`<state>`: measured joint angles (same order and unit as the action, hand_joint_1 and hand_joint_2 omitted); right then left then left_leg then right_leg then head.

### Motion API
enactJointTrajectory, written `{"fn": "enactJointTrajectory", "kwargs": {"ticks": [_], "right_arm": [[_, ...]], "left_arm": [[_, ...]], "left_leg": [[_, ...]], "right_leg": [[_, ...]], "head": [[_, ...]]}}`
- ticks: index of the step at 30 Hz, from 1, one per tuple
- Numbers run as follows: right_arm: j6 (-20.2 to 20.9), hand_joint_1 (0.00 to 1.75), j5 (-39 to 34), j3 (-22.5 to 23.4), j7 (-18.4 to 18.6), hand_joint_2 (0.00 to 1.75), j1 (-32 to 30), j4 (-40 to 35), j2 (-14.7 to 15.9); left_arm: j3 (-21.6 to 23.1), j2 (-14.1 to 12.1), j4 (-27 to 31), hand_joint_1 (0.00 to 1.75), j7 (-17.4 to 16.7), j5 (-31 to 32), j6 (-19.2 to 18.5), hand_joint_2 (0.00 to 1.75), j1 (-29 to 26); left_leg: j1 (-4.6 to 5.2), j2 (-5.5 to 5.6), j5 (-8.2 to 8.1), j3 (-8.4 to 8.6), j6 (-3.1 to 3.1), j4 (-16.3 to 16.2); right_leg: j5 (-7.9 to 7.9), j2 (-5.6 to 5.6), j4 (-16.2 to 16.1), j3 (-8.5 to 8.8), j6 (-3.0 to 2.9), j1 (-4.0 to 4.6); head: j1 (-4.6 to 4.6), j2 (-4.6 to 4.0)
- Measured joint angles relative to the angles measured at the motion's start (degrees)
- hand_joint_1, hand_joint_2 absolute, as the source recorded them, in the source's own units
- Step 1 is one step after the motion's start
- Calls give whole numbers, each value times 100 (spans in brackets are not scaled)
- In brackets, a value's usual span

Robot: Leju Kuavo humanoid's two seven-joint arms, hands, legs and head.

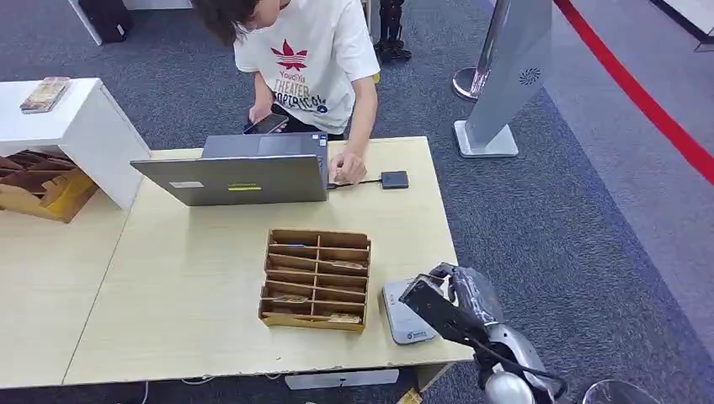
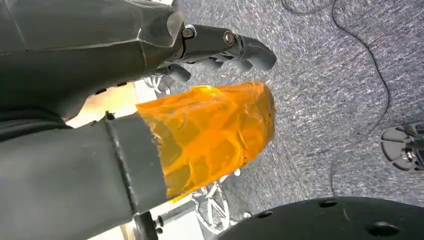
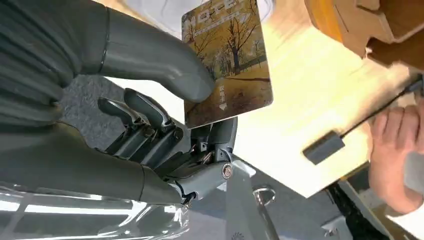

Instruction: Pass the card to the sensor for recognition and then transmit it.

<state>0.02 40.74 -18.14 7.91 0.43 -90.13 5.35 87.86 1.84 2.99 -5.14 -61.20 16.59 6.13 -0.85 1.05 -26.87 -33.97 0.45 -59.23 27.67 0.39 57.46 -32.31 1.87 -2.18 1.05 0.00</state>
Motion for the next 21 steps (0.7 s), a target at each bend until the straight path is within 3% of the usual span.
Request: {"fn": "enactJointTrajectory", "kwargs": {"ticks": [8, 21], "right_arm": [[190, 175, -179, -20, 46, 175, 816, 1272, -26], [249, 175, -11, -356, 35, 175, 1838, 3051, -362]], "left_arm": [[-72, -44, 0, 0, 61, -422, -59, 0, -2], [-356, -70, 0, 0, 81, -898, -101, 0, -4]], "left_leg": [[0, 1, 6, 0, -4, 0], [-1, -1, 7, 3, -4, 0]], "right_leg": [[-6, -1, 1, 1, -4, 0], [-5, 0, 2, 1, -4, 1]], "head": [[-2, 0], [0, 0]]}}
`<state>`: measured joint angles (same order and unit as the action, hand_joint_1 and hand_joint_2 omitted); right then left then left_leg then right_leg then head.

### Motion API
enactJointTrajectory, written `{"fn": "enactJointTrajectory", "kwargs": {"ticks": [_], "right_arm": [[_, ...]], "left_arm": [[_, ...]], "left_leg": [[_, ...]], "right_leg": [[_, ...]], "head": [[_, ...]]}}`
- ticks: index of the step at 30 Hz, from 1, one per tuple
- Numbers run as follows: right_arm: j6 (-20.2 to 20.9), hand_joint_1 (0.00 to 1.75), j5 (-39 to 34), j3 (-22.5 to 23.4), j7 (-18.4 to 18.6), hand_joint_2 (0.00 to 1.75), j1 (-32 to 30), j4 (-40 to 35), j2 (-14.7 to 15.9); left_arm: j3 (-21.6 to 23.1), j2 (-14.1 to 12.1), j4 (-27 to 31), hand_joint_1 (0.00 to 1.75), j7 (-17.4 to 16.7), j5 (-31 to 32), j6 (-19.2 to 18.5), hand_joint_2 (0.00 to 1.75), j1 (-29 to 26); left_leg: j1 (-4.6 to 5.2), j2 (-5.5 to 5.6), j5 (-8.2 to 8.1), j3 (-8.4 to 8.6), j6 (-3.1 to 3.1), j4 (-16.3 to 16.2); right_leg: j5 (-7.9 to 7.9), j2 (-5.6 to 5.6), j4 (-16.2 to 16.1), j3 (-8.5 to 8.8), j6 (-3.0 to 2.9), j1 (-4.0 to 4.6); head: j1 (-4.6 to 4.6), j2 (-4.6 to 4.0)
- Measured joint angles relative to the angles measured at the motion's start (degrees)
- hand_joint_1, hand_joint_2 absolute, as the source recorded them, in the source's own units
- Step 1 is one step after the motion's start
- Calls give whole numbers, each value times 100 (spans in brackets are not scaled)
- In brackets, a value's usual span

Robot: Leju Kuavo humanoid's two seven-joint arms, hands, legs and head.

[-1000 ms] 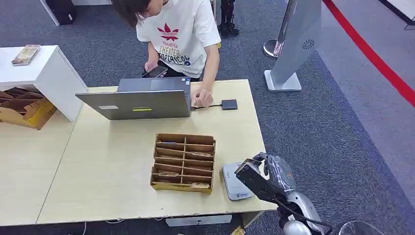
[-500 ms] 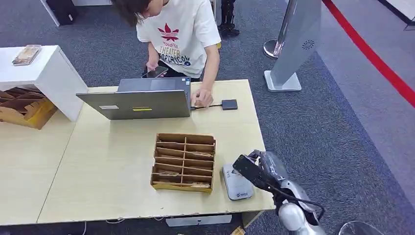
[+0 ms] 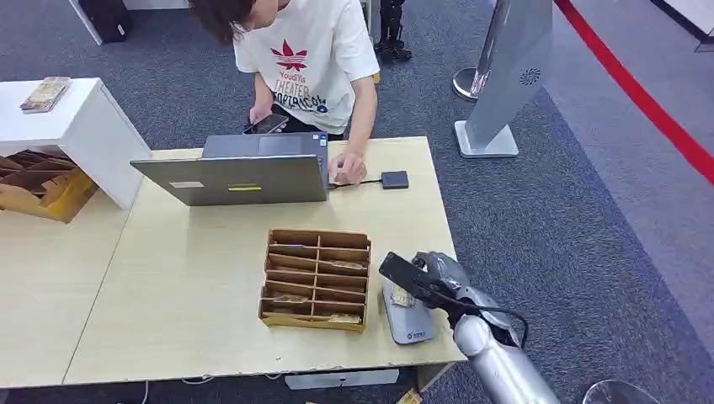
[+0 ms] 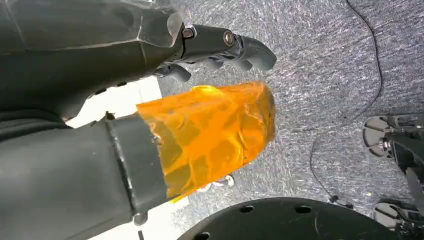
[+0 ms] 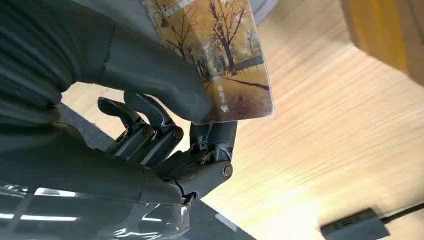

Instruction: Pass the card to the sensor for recognition and then transmit it.

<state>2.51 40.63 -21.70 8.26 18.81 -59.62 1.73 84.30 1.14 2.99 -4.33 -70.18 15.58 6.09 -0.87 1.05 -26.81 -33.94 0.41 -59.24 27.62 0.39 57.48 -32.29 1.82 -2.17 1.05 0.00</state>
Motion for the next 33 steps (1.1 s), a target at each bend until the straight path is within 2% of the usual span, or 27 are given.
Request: {"fn": "enactJointTrajectory", "kwargs": {"ticks": [8, 27, 29, 33], "right_arm": [[-9, 175, 0, -101, -7, 175, 267, 520, -99], [-44, 175, -28, -134, -22, 175, 350, 725, -145], [-138, 175, -70, -131, -61, 175, 332, 723, -147], [-726, 175, -173, 9, -138, 175, 188, 546, -215]], "left_arm": [[-37, -2, -2, 0, 29, -144, -13, 0, -10], [-72, -2, 0, 0, 88, -203, -15, 0, -31], [-72, -2, 0, 0, 88, -225, -18, 0, -31], [-72, 0, -2, 0, 88, -289, -15, 0, -38]], "left_leg": [[0, 3, 2, -1, 3, 0], [0, 2, 2, -1, 3, 0], [0, 3, 2, -1, 3, -1], [0, 2, 2, -1, 3, 0]], "right_leg": [[0, -2, 0, 1, 0, 0], [0, -2, 0, 1, 0, 0], [0, -2, 0, 0, 0, 0], [0, -1, 0, -2, 0, 0]], "head": [[0, 0], [0, 0], [-2, 0], [0, 0]]}}
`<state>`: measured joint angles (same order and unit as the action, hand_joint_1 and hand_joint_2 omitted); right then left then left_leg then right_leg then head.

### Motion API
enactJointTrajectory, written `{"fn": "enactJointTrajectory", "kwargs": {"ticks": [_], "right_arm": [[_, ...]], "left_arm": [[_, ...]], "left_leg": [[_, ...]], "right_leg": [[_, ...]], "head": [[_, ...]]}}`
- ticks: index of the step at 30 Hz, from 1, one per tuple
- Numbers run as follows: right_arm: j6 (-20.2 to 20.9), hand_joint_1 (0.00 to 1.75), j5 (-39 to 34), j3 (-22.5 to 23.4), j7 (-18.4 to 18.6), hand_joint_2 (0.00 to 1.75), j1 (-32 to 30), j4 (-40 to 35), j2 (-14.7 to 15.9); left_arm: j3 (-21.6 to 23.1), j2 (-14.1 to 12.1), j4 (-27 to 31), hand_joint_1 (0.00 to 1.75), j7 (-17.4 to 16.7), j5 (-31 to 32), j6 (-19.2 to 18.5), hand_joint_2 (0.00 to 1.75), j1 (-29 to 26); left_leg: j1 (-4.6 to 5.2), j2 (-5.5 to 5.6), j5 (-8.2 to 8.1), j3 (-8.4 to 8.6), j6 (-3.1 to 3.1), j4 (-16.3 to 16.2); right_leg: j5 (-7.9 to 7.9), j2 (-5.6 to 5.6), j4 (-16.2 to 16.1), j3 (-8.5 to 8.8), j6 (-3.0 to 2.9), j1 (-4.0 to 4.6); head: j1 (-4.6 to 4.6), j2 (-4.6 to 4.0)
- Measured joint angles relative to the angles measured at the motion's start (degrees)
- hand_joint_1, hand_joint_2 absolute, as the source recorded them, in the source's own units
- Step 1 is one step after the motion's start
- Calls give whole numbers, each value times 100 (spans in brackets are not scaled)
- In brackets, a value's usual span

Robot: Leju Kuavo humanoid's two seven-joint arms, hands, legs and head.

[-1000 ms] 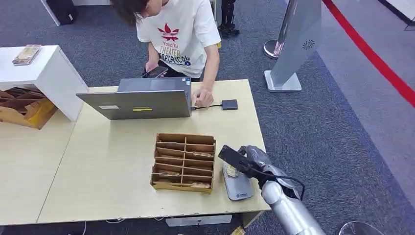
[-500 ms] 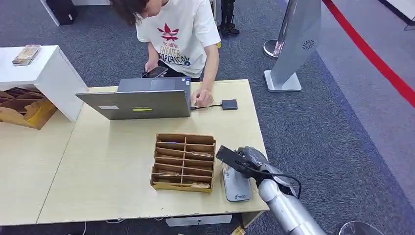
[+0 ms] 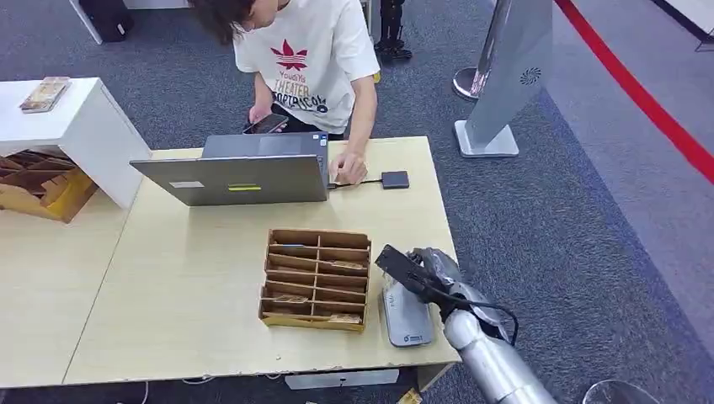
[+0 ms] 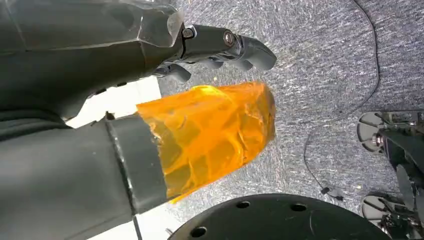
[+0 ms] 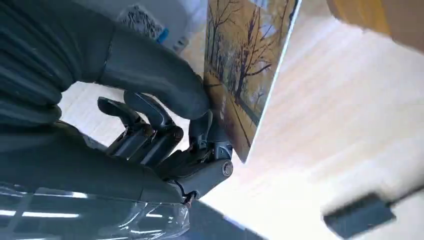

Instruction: Pass the card to the sensor for recognition and then transmit it.

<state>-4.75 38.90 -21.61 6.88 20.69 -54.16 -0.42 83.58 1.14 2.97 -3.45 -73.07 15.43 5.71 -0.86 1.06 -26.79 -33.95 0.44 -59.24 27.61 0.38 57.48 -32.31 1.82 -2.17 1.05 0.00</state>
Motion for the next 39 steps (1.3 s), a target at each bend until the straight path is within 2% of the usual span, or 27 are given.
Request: {"fn": "enactJointTrajectory", "kwargs": {"ticks": [4, 11, 25, 39], "right_arm": [[-430, 175, -92, 315, -59, 175, -222, -411, -149], [-791, 175, -232, 778, -216, 175, -459, -889, -310], [-795, 175, -306, 1025, -286, 175, -572, -1093, -409], [-786, 175, -413, 1058, -347, 175, -576, -1114, -424]], "left_arm": [[0, 24, 0, 0, 0, -76, 0, 0, -3], [0, 30, 0, 0, 15, -122, 50, 0, -4], [2, 44, 0, 0, 17, -168, 70, 0, -9], [7, 46, 2, 0, 17, -197, 81, 0, -10]], "left_leg": [[0, 1, 0, -1, 0, 0], [0, 0, 0, -1, 0, 0], [0, 0, 0, -1, 0, 0], [0, 0, 0, -1, 0, 0]], "right_leg": [[1, -1, 0, -1, 0, 0], [1, 0, 0, -1, 1, 0], [1, 0, 0, -1, 0, 0], [1, 0, 0, -1, 0, 0]], "head": [[0, 0], [-2, 0], [0, 0], [0, 0]]}}
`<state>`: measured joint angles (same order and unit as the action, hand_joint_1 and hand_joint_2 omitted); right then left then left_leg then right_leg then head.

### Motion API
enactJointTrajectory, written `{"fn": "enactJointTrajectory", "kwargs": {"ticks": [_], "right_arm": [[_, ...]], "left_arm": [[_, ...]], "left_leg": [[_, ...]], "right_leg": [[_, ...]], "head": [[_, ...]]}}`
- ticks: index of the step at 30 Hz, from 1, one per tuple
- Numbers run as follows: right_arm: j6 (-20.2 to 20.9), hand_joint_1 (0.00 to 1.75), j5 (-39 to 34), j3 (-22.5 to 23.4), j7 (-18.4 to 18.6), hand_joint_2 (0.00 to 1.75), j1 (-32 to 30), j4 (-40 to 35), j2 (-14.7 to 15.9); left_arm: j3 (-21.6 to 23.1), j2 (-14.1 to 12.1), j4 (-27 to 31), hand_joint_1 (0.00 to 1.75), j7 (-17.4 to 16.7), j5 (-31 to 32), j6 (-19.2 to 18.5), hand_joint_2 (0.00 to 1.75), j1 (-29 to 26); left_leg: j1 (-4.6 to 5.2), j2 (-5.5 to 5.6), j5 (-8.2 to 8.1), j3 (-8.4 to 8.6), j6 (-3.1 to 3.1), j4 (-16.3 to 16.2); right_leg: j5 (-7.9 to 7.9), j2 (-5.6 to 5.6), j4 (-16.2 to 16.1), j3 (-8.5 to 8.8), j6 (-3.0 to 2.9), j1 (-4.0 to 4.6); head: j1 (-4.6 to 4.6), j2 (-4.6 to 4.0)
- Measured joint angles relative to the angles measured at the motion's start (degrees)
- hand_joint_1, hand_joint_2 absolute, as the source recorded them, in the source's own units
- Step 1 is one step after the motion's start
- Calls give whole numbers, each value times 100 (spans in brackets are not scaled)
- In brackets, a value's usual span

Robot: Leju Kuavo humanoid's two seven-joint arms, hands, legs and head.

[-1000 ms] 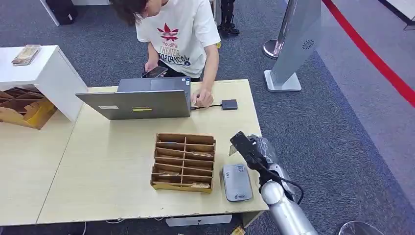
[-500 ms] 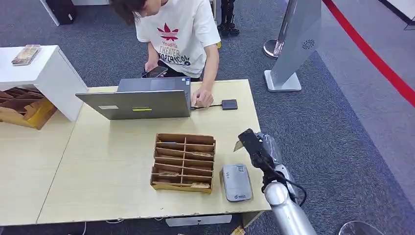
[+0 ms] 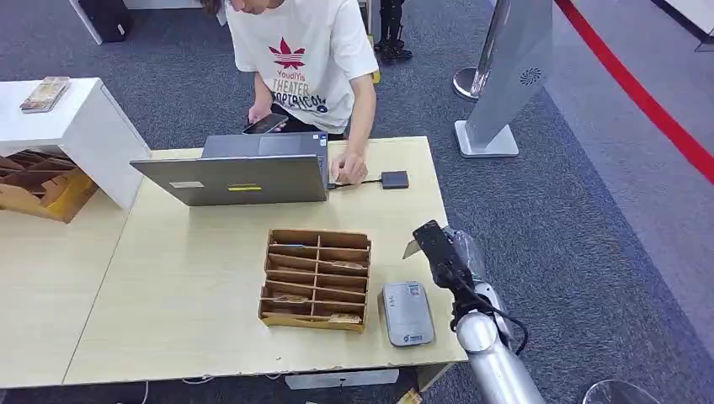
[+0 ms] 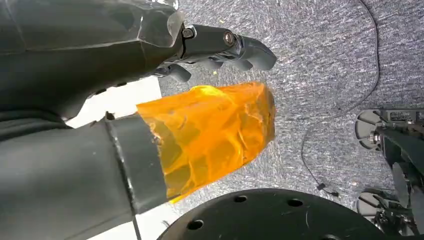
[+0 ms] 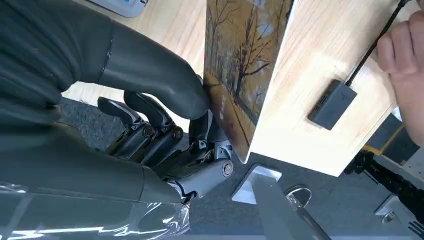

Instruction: Pass the card to the sensor for recognition and then transmit it.

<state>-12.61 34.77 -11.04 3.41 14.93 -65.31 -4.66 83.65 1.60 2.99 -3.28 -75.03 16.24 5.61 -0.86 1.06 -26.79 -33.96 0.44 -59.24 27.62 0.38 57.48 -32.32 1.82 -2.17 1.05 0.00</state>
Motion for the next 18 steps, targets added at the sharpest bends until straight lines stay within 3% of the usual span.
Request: {"fn": "enactJointTrajectory", "kwargs": {"ticks": [11, 18], "right_arm": [[70, 175, -332, 7, -99, 175, -12, -162, 0], [317, 175, -487, -158, -256, 175, 94, -663, -59]], "left_arm": [[59, 0, -2, 0, 17, -92, 15, 0, -2], [114, -2, -2, 0, 50, -57, 11, 0, 0]], "left_leg": [[0, 0, 0, 0, 0, 0], [0, -1, 0, -1, 0, 0]], "right_leg": [[0, 0, 0, 0, 0, 0], [0, 1, 1, 0, 0, 0]], "head": [[0, 0], [-2, 0]]}}
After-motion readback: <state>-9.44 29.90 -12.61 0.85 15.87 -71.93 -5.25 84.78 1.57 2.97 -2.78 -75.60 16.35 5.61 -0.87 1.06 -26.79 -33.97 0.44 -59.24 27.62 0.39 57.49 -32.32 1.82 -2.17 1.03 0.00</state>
